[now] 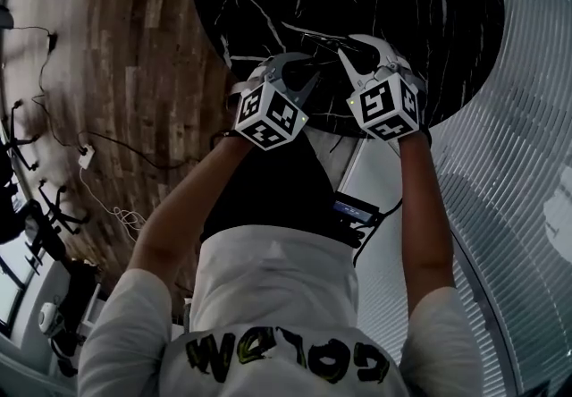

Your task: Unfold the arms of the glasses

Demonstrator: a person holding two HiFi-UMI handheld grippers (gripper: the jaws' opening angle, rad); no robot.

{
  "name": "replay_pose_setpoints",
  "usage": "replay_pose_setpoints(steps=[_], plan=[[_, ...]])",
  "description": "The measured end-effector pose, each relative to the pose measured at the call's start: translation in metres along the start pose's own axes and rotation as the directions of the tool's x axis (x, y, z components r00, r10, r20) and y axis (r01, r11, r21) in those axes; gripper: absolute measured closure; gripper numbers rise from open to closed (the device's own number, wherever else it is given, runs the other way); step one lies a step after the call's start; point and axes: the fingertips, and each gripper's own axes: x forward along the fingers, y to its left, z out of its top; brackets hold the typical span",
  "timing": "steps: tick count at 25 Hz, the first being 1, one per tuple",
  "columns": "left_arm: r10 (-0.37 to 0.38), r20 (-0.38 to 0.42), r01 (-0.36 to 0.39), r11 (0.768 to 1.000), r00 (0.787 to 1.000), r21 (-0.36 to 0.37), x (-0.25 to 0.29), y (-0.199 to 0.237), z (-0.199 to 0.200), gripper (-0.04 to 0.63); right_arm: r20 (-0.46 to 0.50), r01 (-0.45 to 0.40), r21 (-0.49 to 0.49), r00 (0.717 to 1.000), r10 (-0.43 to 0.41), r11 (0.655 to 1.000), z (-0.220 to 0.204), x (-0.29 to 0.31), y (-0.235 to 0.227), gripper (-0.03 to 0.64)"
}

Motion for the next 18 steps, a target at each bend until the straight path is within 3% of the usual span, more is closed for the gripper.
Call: replay_pose_setpoints(steps=[9,18], plan=[[-0.019,-0.004,0.019,1.0,1.0,-0.007,0.008,-0.004,-0.004,0.526,-0.061,-0.113,0.003,0.992,0.113,0.994,-0.01,0.017,0.007,0.554],[-0.021,-0.003,0.021,1.0,1.0,0.0,0.009,-0.011,-0.004,0.528,-0.066,-0.104,0.008,0.992,0.104,0.995,-0.013,0.018,0.008,0.597]])
